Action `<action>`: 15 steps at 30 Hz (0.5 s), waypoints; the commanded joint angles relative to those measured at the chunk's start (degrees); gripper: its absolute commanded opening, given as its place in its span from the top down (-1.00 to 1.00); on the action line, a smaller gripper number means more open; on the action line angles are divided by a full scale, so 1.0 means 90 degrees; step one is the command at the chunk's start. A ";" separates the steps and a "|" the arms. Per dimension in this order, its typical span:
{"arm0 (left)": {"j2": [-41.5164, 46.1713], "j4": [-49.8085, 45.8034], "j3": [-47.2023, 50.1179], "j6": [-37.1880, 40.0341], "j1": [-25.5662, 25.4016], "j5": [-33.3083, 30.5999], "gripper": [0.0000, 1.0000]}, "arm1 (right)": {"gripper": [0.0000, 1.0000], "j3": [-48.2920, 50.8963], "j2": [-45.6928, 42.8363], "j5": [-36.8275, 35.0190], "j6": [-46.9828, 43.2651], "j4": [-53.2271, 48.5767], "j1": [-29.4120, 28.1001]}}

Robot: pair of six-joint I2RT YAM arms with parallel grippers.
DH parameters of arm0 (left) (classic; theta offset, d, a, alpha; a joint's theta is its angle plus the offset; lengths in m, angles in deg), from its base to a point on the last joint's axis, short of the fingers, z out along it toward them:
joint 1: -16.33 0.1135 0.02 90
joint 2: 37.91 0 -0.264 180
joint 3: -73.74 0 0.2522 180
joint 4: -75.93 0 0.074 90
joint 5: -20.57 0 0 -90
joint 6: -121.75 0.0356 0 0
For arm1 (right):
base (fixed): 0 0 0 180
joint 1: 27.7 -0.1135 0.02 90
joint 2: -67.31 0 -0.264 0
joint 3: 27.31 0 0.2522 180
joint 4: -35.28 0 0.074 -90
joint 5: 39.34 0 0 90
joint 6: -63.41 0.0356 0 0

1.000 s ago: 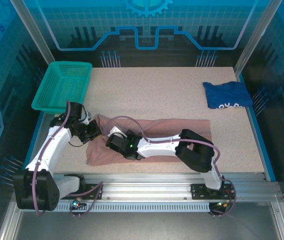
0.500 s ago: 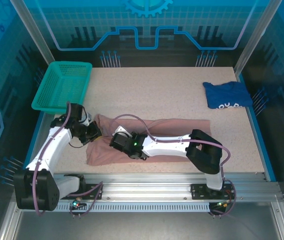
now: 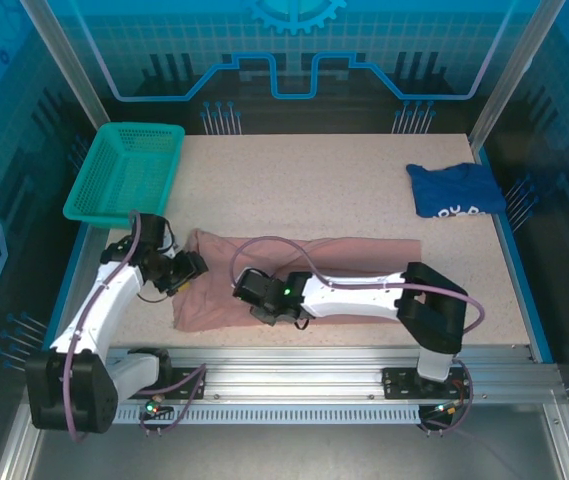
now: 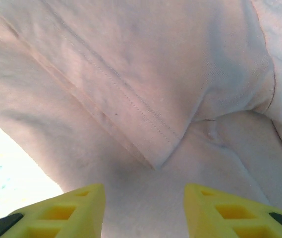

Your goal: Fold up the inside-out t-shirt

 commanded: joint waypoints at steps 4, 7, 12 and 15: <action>-0.0375 0.2283 0.0331 -0.0919 -0.0956 0.0114 -0.14 | 0.10 0.0330 -0.0447 0.2112 0.0476 0.1435 0.1124; -0.1305 0.2897 0.0359 -0.1036 -0.1170 0.0179 -0.14 | 0.23 0.0105 0.0132 0.2546 0.1029 0.1791 0.1547; -0.2160 0.3105 0.0463 -0.0689 -0.1103 -0.0449 -0.13 | 0.42 -0.0515 0.1139 0.2775 0.1564 0.1619 0.1894; -0.2105 0.3211 0.0595 -0.0589 -0.0949 -0.0517 -0.14 | 0.48 -0.0704 0.1564 0.2902 0.1733 0.1273 0.1989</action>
